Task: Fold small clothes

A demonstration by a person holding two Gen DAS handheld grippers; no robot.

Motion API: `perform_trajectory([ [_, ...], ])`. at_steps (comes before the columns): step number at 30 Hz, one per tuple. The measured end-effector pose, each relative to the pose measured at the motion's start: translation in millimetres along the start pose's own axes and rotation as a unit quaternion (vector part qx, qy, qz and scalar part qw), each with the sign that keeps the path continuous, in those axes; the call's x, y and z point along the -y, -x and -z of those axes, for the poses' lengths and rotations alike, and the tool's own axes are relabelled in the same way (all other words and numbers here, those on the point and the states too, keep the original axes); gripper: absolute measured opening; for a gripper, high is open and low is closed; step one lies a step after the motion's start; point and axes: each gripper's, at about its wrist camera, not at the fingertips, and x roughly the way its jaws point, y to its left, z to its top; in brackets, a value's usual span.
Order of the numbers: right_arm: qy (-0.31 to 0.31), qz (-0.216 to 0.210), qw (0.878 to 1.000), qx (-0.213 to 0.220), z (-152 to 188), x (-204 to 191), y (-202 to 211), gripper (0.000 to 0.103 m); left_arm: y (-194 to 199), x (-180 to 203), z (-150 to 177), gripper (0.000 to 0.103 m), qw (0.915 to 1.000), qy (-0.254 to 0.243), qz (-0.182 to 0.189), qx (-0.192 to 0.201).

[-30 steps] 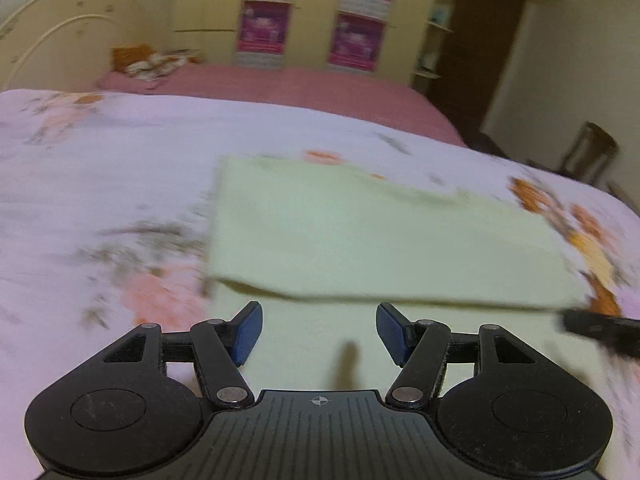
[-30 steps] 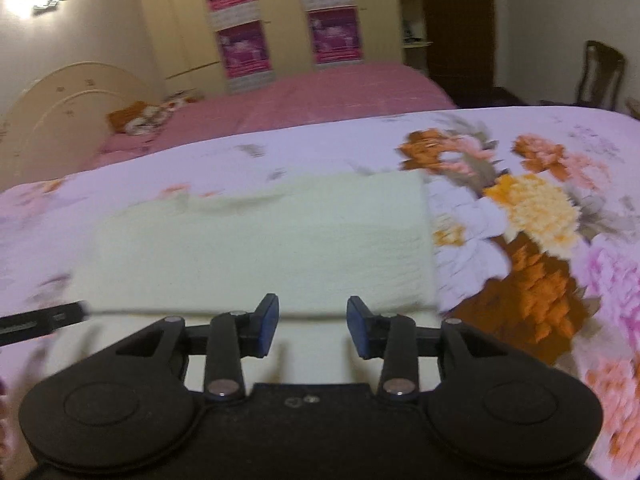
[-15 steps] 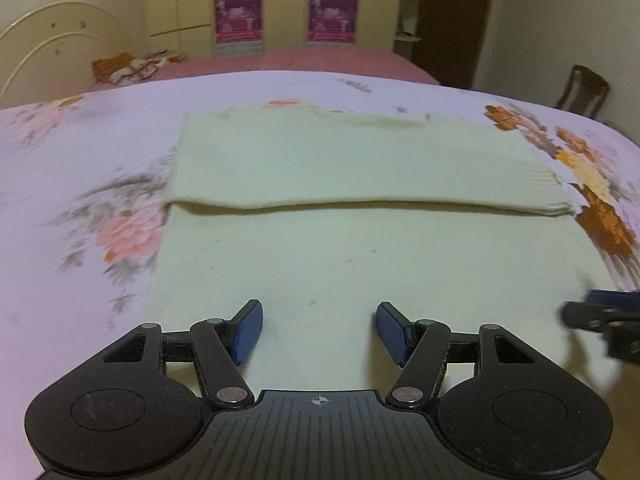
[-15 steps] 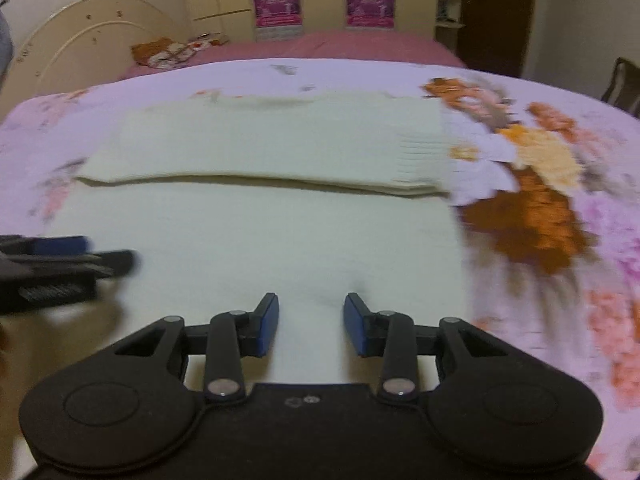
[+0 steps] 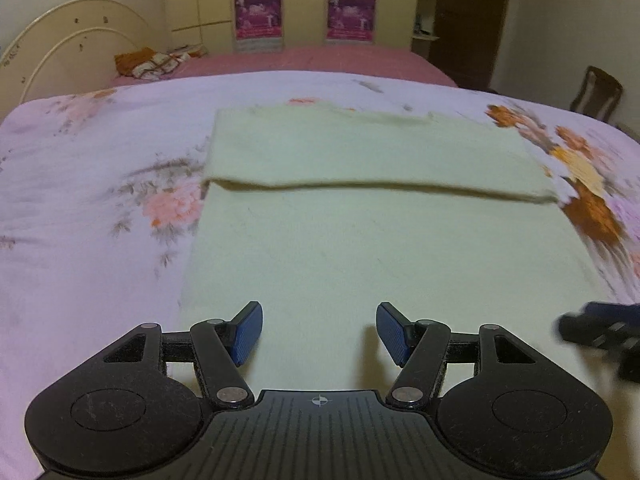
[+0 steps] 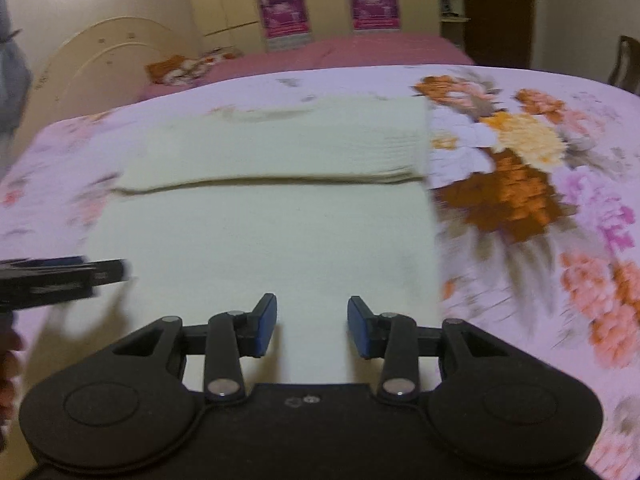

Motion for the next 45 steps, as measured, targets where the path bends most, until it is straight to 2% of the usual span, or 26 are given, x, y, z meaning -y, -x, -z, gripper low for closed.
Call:
perform_trajectory([
  [5,0.013,-0.022,1.000,-0.018,32,-40,1,0.043,9,2,34,0.063,0.9997,-0.014,0.013,-0.018],
  [8,0.022,-0.014,0.999,-0.031,51,-51,2,0.043,20,-4,55,0.063,0.9993,-0.036,0.010,-0.004],
  [10,0.045,0.008,0.999,-0.026,62,-52,7,0.042,30,-15,66,0.063,0.9991,-0.041,0.008,0.001],
  [11,0.061,0.035,0.997,-0.023,67,-51,11,0.042,33,-20,69,0.065,0.9991,-0.041,0.006,0.002],
  [12,0.068,0.057,0.996,-0.021,71,-47,16,0.042,37,-27,74,0.071,0.9992,-0.040,0.002,0.002],
  [14,0.057,0.091,0.994,-0.019,81,-34,27,0.042,44,-41,84,0.077,0.9995,-0.030,-0.009,0.001],
  [20,0.019,0.145,0.989,-0.018,98,-14,54,0.042,68,-64,104,0.077,0.9999,-0.010,-0.011,-0.008],
  [23,0.009,0.113,0.994,-0.004,108,-25,74,0.042,91,-61,110,0.077,0.9999,-0.008,0.010,0.002],
  [26,0.029,0.072,0.997,0.001,115,-58,83,0.042,113,-49,120,0.077,0.9990,-0.023,0.036,0.014],
  [29,0.028,0.035,0.999,-0.007,125,-80,84,0.041,123,-31,134,0.077,0.9970,-0.037,0.067,0.012],
  [31,0.023,0.018,0.999,-0.020,134,-89,79,0.040,120,-20,142,0.077,0.9959,-0.051,0.074,0.004],
  [33,0.031,0.024,0.999,-0.030,142,-89,74,0.038,110,-17,153,0.077,0.9958,-0.070,0.056,-0.016],
  [35,0.048,0.044,0.998,-0.027,150,-80,76,0.038,111,-27,163,0.077,0.9957,-0.077,0.051,0.006],
  [41,0.029,0.109,0.993,-0.030,160,-34,96,0.038,115,-50,165,0.077,0.9964,-0.072,0.044,0.002],
  [45,0.019,0.104,0.994,-0.036,163,-35,108,0.041,122,-49,166,0.077,0.9970,-0.071,0.031,0.002],
])
